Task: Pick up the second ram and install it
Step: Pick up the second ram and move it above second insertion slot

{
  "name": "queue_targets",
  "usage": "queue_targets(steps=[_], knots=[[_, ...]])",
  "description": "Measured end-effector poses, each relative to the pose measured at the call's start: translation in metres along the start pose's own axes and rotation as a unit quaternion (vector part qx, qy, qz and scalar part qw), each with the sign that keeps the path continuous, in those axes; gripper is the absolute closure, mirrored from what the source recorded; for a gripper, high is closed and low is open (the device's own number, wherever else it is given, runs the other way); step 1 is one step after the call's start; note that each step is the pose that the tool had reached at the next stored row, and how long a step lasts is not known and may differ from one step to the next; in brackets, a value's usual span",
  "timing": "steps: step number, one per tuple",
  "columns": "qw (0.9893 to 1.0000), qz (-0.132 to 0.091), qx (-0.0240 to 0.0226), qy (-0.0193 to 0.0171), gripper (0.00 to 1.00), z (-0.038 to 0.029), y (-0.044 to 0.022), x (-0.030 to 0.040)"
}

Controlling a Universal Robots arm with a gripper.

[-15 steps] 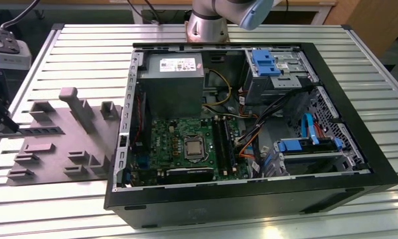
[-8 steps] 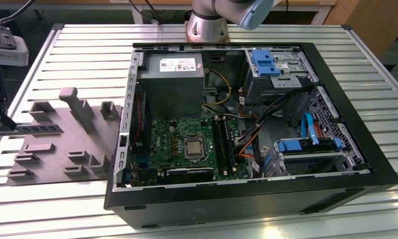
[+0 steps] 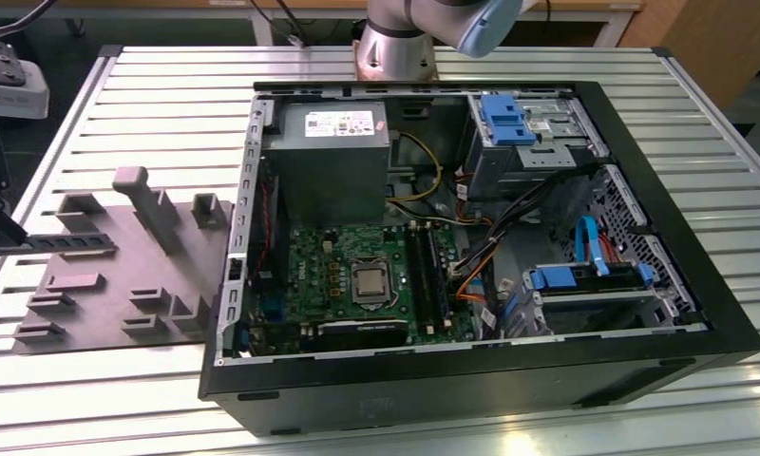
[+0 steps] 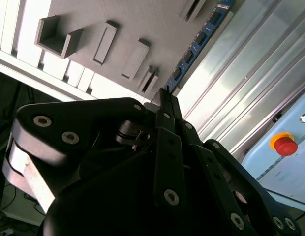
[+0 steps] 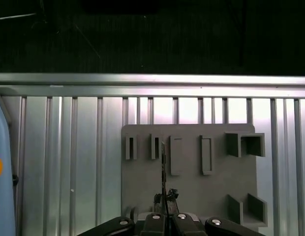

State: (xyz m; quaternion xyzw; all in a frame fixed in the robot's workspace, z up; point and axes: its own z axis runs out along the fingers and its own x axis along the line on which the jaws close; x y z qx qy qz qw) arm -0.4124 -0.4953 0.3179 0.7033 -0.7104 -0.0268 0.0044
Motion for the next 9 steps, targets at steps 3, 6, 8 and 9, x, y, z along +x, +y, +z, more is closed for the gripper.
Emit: queue_targets(steps=[3, 6, 8, 9], knots=[[1.0, 0.0, 0.0, 0.0, 0.89, -0.0022, 0.0001, -0.0001], [1.0, 0.0, 0.0, 0.0, 0.89, -0.0046, 0.0002, -0.0002], [1.0, 0.0, 0.0, 0.0, 0.89, -0.0061, 0.0003, -0.0002], [1.0, 0.0, 0.0, 0.0, 0.89, -0.0068, 0.0003, -0.0002]])
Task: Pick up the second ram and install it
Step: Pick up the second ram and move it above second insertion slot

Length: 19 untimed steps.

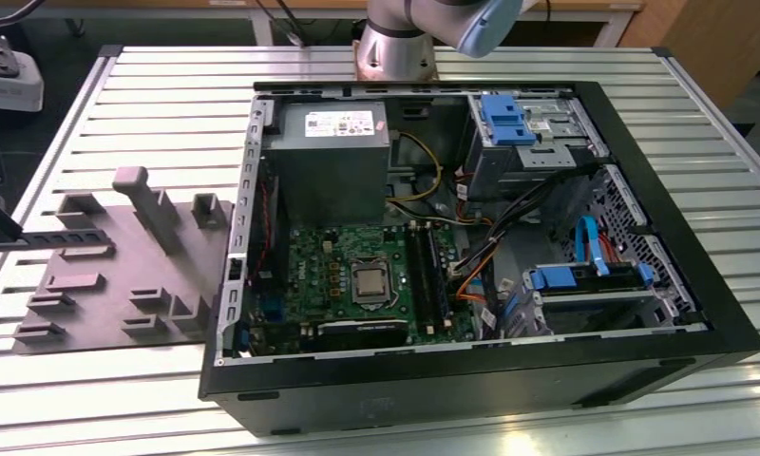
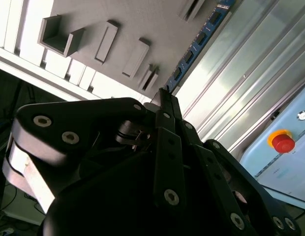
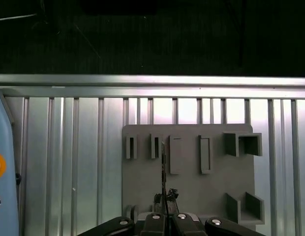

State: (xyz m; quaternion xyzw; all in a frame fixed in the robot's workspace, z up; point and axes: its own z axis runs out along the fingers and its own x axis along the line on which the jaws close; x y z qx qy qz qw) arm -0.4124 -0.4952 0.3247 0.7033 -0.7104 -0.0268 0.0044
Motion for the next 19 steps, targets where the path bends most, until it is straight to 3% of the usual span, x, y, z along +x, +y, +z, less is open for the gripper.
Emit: queue_targets(steps=[19], knots=[[1.0, 0.0, 0.0, 0.0, 0.89, -0.0169, 0.0007, -0.0005]])
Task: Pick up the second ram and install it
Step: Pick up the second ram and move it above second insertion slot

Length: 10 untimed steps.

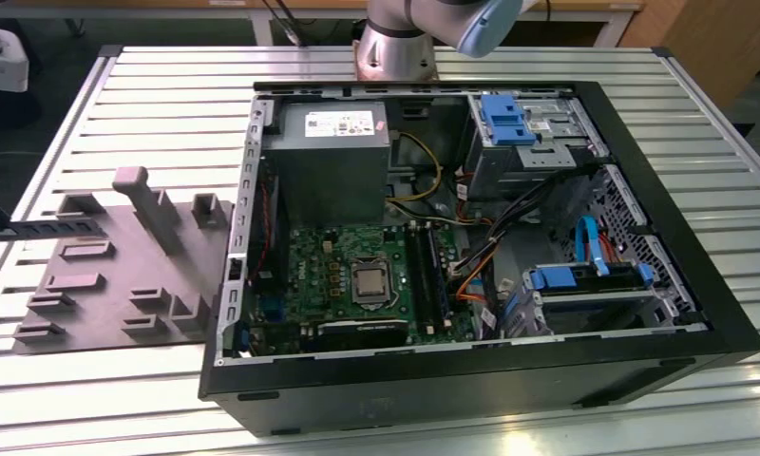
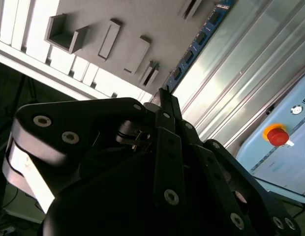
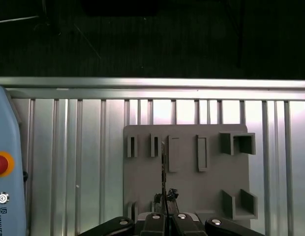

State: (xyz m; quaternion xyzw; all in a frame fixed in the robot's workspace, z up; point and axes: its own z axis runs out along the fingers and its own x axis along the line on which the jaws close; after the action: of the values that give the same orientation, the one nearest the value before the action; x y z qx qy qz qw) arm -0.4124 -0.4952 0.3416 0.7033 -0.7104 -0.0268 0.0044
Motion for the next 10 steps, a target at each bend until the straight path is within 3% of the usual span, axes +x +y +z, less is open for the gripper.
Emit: queue_targets(steps=[10], knots=[[1.0, 0.0, 0.0, 0.0, 0.89, -0.0104, 0.0004, -0.0003]])
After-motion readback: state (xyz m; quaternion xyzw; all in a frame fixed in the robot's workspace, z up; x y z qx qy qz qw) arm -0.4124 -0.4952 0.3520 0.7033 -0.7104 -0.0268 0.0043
